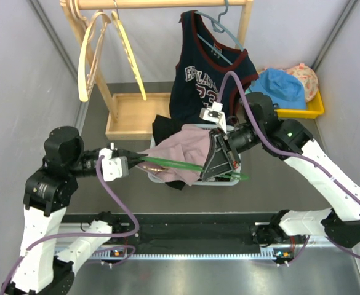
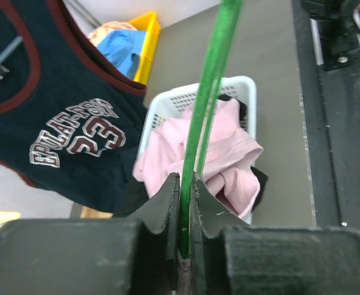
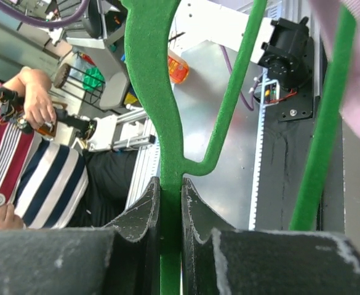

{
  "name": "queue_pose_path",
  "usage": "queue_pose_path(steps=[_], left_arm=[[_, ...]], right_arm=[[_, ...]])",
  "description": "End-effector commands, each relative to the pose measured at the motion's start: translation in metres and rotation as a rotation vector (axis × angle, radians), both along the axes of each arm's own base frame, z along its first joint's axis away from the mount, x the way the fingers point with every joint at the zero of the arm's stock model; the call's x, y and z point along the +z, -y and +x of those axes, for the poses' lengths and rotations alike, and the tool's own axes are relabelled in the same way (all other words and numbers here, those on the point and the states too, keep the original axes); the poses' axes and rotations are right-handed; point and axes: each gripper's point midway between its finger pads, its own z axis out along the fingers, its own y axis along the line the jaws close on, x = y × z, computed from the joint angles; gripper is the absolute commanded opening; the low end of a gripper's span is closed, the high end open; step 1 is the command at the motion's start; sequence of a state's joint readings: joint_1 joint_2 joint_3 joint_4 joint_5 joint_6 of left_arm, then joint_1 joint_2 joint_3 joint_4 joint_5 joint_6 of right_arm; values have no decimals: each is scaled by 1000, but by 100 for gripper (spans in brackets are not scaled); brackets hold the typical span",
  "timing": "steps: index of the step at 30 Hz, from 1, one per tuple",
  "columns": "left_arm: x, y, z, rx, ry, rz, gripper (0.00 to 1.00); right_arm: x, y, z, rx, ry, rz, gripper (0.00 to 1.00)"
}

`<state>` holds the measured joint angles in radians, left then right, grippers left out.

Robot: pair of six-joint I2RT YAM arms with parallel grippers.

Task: Remove the tank top from the hanger
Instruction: Pick up the hanger from the bin, then remove the tank top from the hanger.

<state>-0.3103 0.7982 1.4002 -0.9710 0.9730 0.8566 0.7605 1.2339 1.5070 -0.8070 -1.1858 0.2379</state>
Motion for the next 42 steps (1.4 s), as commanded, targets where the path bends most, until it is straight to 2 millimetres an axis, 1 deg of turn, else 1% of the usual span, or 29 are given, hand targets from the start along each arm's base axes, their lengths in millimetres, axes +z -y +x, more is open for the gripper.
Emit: queue_pose_path(steps=[1, 2, 3, 4, 5, 6, 7, 9, 10, 12, 13, 15, 16, 18, 19, 20, 21, 22, 23, 24, 27, 28, 29, 31, 32, 34, 35, 38, 42], left_arm=[[6, 5, -2, -34, -11, -23, 5], [6, 5, -1, -30, -17, -27, 4], [6, 5, 0, -26, -15, -29, 3], [6, 6, 0, -27, -20, -31, 3], [7, 6, 2, -23, -15, -38, 3], [8, 6, 1, -19, -10, -40, 3], [7, 6, 2, -16, -11, -41, 3], [6, 6, 3, -13, -15, -39, 3], [6, 6, 3, -12, -14, -39, 3], [6, 5, 4, -9, -6, -41, 3], [6, 5, 5, -4, -4, -41, 3], [5, 5, 5, -4, -9, -40, 3], [5, 6, 6, -6, -9, -40, 3], [4, 6, 7, -3, -13, -41, 3], [5, 6, 8, 0, -16, -45, 3], [5, 6, 8, 0, -19, -46, 3], [5, 6, 7, 1, -19, -47, 3], [6, 6, 8, 2, -23, -51, 3], [6, 7, 7, 0, -25, -52, 3], [7, 6, 6, 1, -23, -53, 3], [7, 6, 5, 4, -29, -55, 4], [7, 5, 5, 6, -27, -55, 4], [6, 6, 5, 5, -32, -55, 4], [7, 5, 3, 7, -26, -56, 4], [6, 5, 4, 7, -27, -55, 4], [4, 4, 4, 11, -27, -52, 4], [3, 4, 4, 11, -28, -51, 4], [2, 5, 4, 9, -27, -49, 4], [0, 5, 5, 5, -28, -46, 4]], right_arm=[[38, -1, 7, -25, 248, 172, 10], [38, -1, 12, -56, 277, 164, 24], [38, -1, 18, -99, 312, 152, 31], [37, -3, 32, -173, 373, 135, 37], [41, 1, 37, -215, 426, 141, 50], [41, 2, 44, -257, 468, 137, 54], [41, 5, 58, -332, 533, 121, 56], [50, 15, 64, -395, 632, 143, 72], [47, 17, 72, -429, 677, 132, 75], [58, 26, 68, -458, 749, 177, 83], [54, 29, 76, -493, 790, 159, 84], [54, 33, 76, -520, 854, 154, 87], [50, 35, 84, -551, 910, 120, 89], [43, 32, 83, -545, 958, 90, 99], [38, 33, 95, -581, 1015, 39, 99], [35, 33, 99, -594, 1042, 13, 99], [34, 25, 93, -573, 1074, 17, 99], [27, 25, 105, -606, 1134, -36, 99], [26, 22, 104, -598, 1161, -41, 99], [26, 17, 102, -593, 1188, -39, 99], [34, 12, 109, -625, 1259, -38, 98], [40, 11, 108, -624, 1267, -22, 96], [40, 8, 109, -611, 1267, -25, 92], [44, 3, 103, -570, 1258, -3, 86], [38, -1, 100, -536, 1248, -20, 80], [43, -5, 92, -498, 1224, 11, 74], [42, -5, 90, -485, 1216, 12, 69], [46, -4, 85, -478, 1203, 32, 65], [51, -1, 77, -452, 1195, 61, 65]])
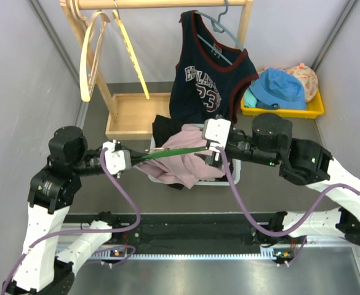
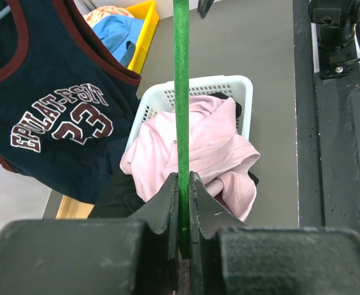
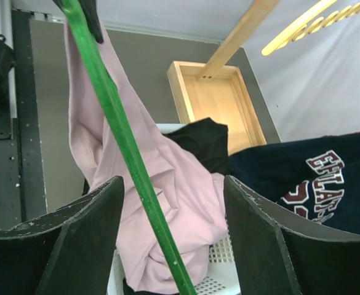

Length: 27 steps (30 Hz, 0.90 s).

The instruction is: Remove the tank top from the hanger

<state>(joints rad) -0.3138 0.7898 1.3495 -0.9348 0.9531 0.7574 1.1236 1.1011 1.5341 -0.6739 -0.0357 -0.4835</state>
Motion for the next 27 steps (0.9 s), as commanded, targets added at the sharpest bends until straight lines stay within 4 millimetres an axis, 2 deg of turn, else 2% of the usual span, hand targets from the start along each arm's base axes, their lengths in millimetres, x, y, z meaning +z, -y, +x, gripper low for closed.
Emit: queue_pose_path(steps=[1, 3, 4, 6, 8, 9, 11, 13, 15, 17, 18, 19, 20, 22, 23, 25, 27], left_arm=[[13, 4, 2, -28, 70, -31, 4], [14, 5, 3, -27, 73, -35, 4], [15, 5, 3, -27, 74, -37, 4], [16, 5, 2, -27, 74, -38, 4], [16, 4, 3, -22, 75, -36, 4], [16, 4, 3, -23, 76, -36, 4], [16, 5, 4, -24, 80, -38, 4], [17, 5, 4, -24, 77, -42, 4], [17, 5, 5, -24, 80, -43, 4], [16, 5, 5, -20, 82, -41, 5], [15, 5, 6, -17, 84, -42, 9], [14, 4, 8, -7, 85, -42, 16], [15, 3, 8, -2, 94, -45, 40], [15, 3, 13, 19, 109, -53, 55], [17, 2, 13, 27, 121, -58, 77], [23, 1, 18, 51, 151, -67, 96], [25, 1, 22, 63, 158, -74, 99]], right_arm=[[29, 4, -19, 78, 19, 67, 65], [28, 3, -23, 102, 15, 60, 57], [27, 2, -23, 107, 11, 55, 48], [24, -1, -28, 136, 2, 45, 42], [19, -3, -29, 151, -15, 22, 18], [18, -5, -30, 154, -24, 14, 12], [9, -7, -28, 149, -47, -24, 10], [8, -7, -28, 151, -49, -32, 7], [12, -7, -27, 145, -46, -19, 0], [17, -5, -27, 138, -42, 1, 0], [20, -3, -27, 131, -39, 8, 0], [22, -2, -27, 128, -38, 15, 0], [23, -1, -26, 121, -31, 21, 0], [28, 9, -16, 47, -12, 35, 0], [29, 14, -11, 12, -5, 37, 0], [31, 30, 1, -69, -7, 48, 0], [34, 42, 0, -95, -24, 73, 0]])
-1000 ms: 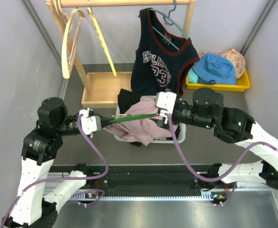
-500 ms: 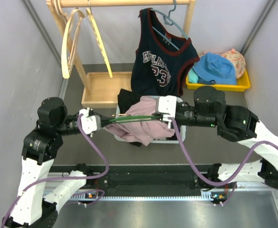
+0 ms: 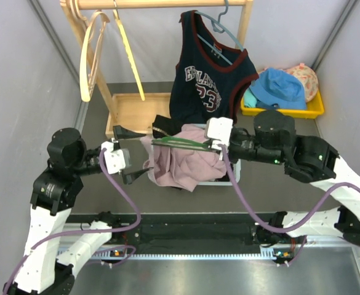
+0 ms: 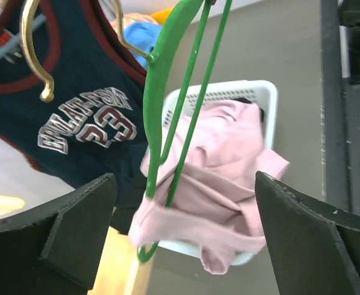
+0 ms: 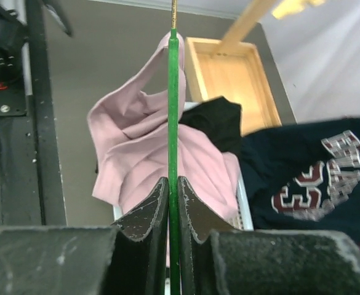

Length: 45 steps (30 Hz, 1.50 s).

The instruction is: Remove the tank top from the hanger

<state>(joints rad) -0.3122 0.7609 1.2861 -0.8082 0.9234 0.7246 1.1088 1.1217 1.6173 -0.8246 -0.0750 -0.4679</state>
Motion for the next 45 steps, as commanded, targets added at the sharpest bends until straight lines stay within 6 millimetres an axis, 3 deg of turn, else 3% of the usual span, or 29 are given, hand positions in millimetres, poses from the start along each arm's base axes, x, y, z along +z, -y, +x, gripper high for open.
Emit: queue_pose_path(steps=[1, 4, 9, 11, 13, 14, 18, 22, 29, 32, 35, 39, 40, 43, 45], left_arm=[[24, 0, 11, 31, 113, -48, 99], [18, -1, 13, 40, 130, -41, 99], [-18, -5, 28, 87, 124, 3, 99], [-29, -3, 38, 121, 104, -41, 99], [-28, 0, 43, 138, 88, -111, 99], [-23, 6, 49, 144, 42, -200, 99], [-30, 27, 57, 101, -122, -254, 99], [-38, 34, 57, 112, -234, -286, 99], [-42, 41, 61, 112, -291, -305, 98], [-39, 42, 64, 111, -279, -313, 90], [-39, 45, 63, 85, -282, -310, 75], [-41, 45, 67, 103, -281, -311, 46], [-41, 44, 68, 110, -271, -309, 26], [-44, 40, 76, 162, -274, -316, 0], [-38, 39, 80, 172, -248, -337, 0]], right_arm=[[40, 36, 12, -148, 43, 141, 0], [45, 54, 14, -214, 52, 164, 0], [55, 78, 11, -281, 35, 201, 0], [57, 83, 4, -275, 8, 213, 0], [56, 85, 0, -266, -11, 221, 0], [54, 85, -1, -265, -20, 222, 0], [56, 85, 3, -285, -8, 242, 0], [67, 74, 5, -266, 0, 296, 0], [62, 54, 11, -246, -19, 309, 0], [66, 53, 10, -236, -18, 317, 0], [68, 54, 7, -229, -22, 327, 0], [68, 56, 5, -228, -29, 331, 0], [68, 56, 4, -224, -35, 331, 0], [70, 60, 0, -218, -49, 342, 0], [68, 62, -2, -217, -55, 339, 0]])
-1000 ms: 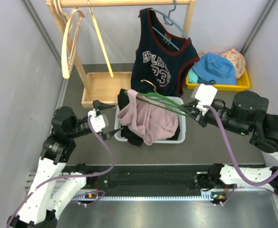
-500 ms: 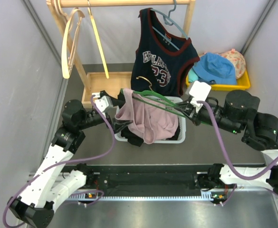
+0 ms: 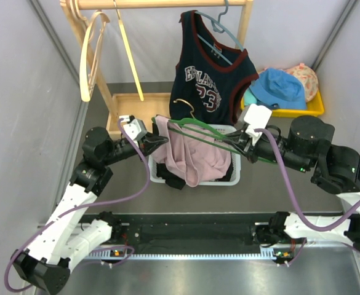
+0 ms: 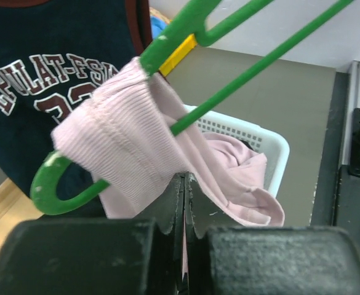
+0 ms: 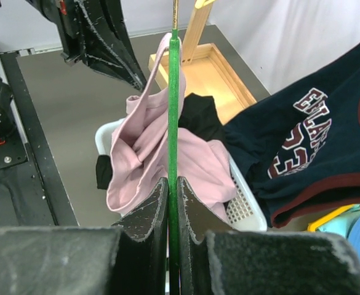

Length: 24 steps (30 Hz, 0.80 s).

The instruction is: Remove the tank top from the hanger

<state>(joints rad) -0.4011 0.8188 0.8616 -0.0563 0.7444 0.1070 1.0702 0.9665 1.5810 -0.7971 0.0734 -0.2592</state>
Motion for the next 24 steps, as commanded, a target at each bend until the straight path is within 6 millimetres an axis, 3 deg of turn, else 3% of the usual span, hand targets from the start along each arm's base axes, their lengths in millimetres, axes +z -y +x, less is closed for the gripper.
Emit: queue_pose_path(steps=[1, 6, 7, 8, 10, 11, 15, 20, 24], left_arm=[[14, -2, 9, 47, 66, -34, 0], [16, -9, 12, 95, 82, -27, 0], [15, -9, 12, 97, 91, -21, 7], [14, -10, 12, 97, 91, -19, 54], [2, -7, 6, 66, 48, -6, 68], [0, -6, 4, 52, 37, -9, 84], [-6, 3, -5, -23, 4, -31, 99], [0, 5, 1, -16, 36, -49, 96], [4, 9, -6, -63, 11, -75, 74]], right_arm=[[36, 9, -8, 4, 36, 131, 0], [32, 24, -11, -24, 25, 123, 0], [32, 26, -12, -24, 26, 126, 0], [34, 27, -13, -24, 29, 133, 0], [38, 31, -16, -20, 34, 151, 0], [38, 31, -16, -20, 36, 154, 0], [41, 27, -19, 6, 34, 165, 0], [39, 20, -20, 27, 19, 173, 0], [34, 12, -18, 41, 14, 173, 0]])
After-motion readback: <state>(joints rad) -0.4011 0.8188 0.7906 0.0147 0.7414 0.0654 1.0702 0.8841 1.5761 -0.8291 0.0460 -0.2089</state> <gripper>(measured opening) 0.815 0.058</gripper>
